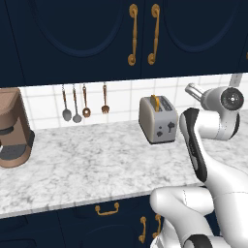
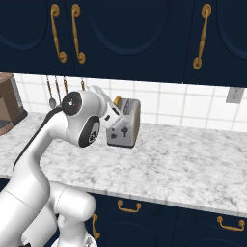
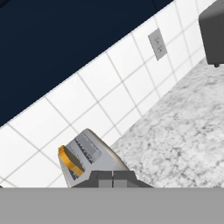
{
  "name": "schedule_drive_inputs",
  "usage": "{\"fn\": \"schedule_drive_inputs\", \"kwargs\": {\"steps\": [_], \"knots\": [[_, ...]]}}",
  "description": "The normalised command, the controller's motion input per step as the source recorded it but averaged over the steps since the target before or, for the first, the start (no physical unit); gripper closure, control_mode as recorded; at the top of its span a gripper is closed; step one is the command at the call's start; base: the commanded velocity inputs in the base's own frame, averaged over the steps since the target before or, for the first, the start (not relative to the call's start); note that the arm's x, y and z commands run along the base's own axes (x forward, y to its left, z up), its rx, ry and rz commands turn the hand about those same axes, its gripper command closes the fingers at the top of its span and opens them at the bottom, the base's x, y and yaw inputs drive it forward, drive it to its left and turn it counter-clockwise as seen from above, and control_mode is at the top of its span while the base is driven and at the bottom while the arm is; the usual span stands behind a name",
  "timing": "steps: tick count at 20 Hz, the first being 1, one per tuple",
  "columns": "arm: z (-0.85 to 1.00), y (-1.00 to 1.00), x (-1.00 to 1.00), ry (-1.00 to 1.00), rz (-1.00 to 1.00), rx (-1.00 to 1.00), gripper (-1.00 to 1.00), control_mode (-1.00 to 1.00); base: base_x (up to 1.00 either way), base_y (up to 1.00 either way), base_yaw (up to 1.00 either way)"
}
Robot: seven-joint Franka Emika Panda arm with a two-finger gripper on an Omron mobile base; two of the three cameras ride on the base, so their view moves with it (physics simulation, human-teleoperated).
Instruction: Start the toaster. Once the lever pops up, take the bread to the plate on the dining counter.
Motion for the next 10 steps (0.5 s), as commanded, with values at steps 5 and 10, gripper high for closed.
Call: {"fn": "schedule_drive_inputs", "kwargs": {"steps": [5,10], "knots": [[0.0,0.0,0.0,0.0,0.0,0.0,1.0,-1.0,0.0,0.0,0.0],[0.0,0.0,0.0,0.0,0.0,0.0,1.0,-1.0,0.0,0.0,0.0]]}}
